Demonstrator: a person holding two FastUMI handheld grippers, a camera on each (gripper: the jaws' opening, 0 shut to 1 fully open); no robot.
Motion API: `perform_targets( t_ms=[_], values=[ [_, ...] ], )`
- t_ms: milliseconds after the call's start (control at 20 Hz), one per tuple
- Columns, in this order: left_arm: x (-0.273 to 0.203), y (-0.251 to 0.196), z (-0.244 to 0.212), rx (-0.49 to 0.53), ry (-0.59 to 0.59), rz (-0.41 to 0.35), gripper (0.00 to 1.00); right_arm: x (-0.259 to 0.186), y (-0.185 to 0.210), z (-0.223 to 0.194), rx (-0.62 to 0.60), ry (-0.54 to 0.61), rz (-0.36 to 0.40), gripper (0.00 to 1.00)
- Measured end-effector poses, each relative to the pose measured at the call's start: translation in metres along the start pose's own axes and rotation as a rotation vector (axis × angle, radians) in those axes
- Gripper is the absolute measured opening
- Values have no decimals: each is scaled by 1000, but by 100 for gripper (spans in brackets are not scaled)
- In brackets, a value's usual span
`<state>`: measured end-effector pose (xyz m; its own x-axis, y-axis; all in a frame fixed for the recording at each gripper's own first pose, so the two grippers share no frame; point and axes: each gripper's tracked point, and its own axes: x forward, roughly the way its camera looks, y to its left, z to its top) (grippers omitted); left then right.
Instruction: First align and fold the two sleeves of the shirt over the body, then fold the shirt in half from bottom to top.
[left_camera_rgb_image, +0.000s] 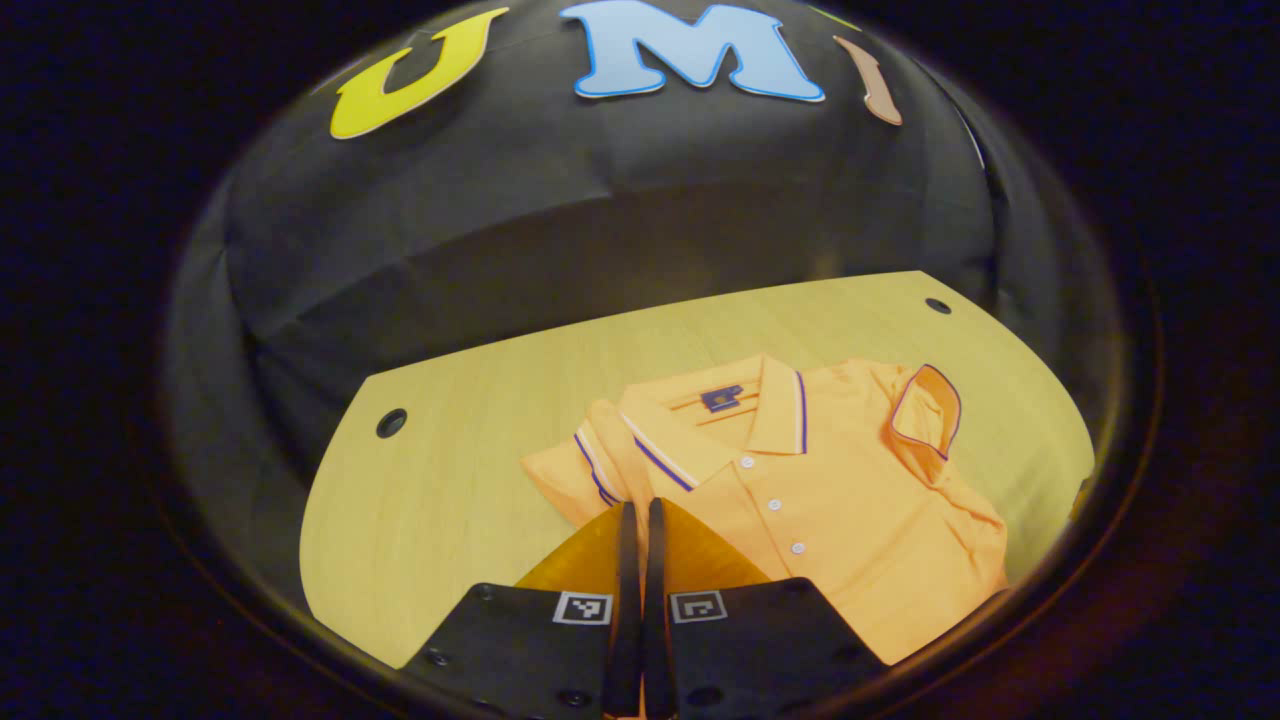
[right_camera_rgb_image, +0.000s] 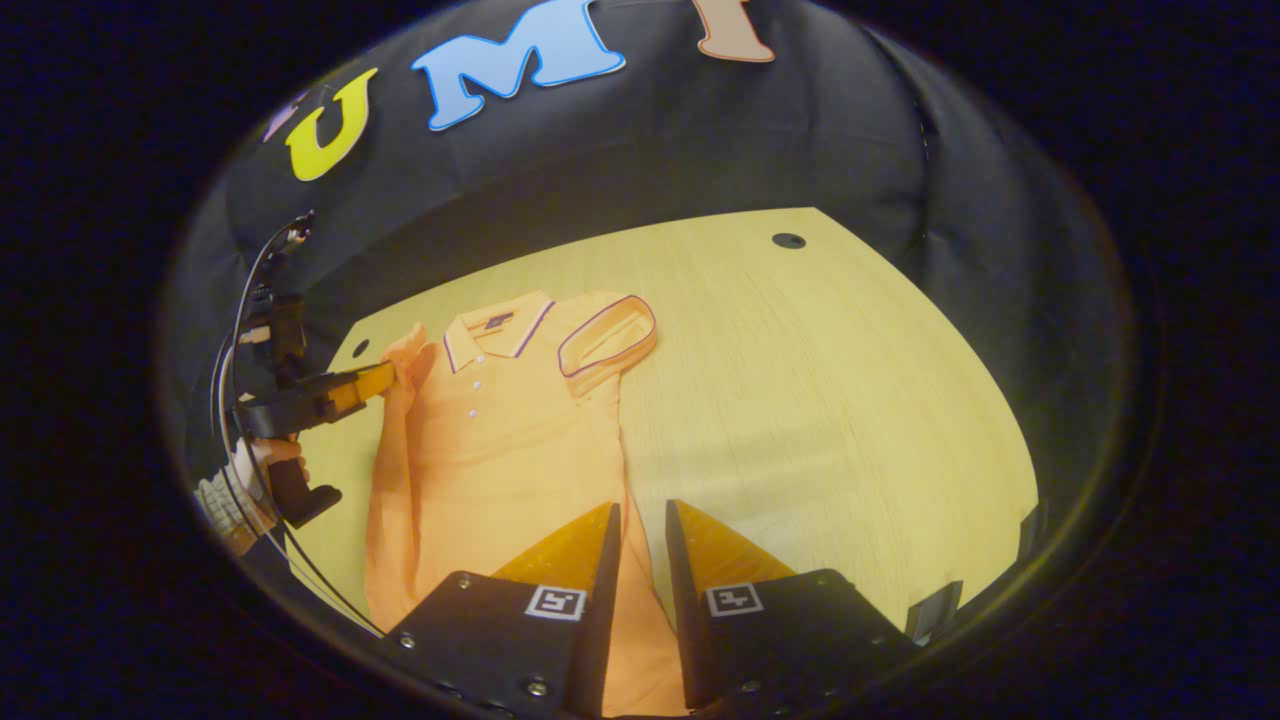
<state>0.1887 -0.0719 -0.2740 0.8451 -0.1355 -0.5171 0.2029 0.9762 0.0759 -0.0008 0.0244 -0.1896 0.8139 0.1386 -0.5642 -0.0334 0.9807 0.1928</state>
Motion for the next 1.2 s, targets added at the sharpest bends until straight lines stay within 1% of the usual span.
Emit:
perform_targets(
  t_ms=[100,150,300,350,400,450,500,550,650,700,750,800,1000,1050,1150,1200],
  values=[
    [4,-15,-5,9,21,-5,8,-2,-1,-1,14,-3,-3,29],
    [4,-23,-7,0,29,-22,10,-1,-2,-2,20,-5,-5,29],
    [1,-38,-11,-46,40,-62,19,-2,-5,-6,38,-6,-12,29],
    [-1,-42,-11,-56,41,-75,41,-3,-7,-9,46,-4,-15,29],
    [-4,-41,-12,-61,42,-75,49,-2,-8,-11,52,0,-17,29],
    [-6,-42,-12,-68,40,-80,46,-2,-8,-14,58,2,-18,26],
    [-9,-42,-13,-76,40,-83,49,-1,-8,-18,63,5,-19,30],
    [-14,-40,-15,-84,41,-82,47,0,-8,-19,67,7,-17,29],
    [-26,-36,-22,-101,44,-81,47,1,-8,-23,67,12,-9,29],
    [-34,-33,-28,-111,51,-82,44,1,-7,-24,62,16,-4,29],
    [-42,-30,-37,-121,63,-81,49,2,-6,-27,56,24,3,29],
    [-51,-26,-47,-129,75,-78,47,3,-5,-30,50,33,8,29],
    [-89,-10,-90,-171,130,-49,46,-2,-3,-39,37,74,30,29],
    [-100,-9,-100,-187,143,-46,44,-3,-1,-42,35,86,36,29],
    [-118,-6,-121,-207,173,-35,44,-3,0,-50,28,116,40,29],
    [-126,-5,-131,-215,187,-27,44,-4,5,-51,27,134,61,29]
  ],
)
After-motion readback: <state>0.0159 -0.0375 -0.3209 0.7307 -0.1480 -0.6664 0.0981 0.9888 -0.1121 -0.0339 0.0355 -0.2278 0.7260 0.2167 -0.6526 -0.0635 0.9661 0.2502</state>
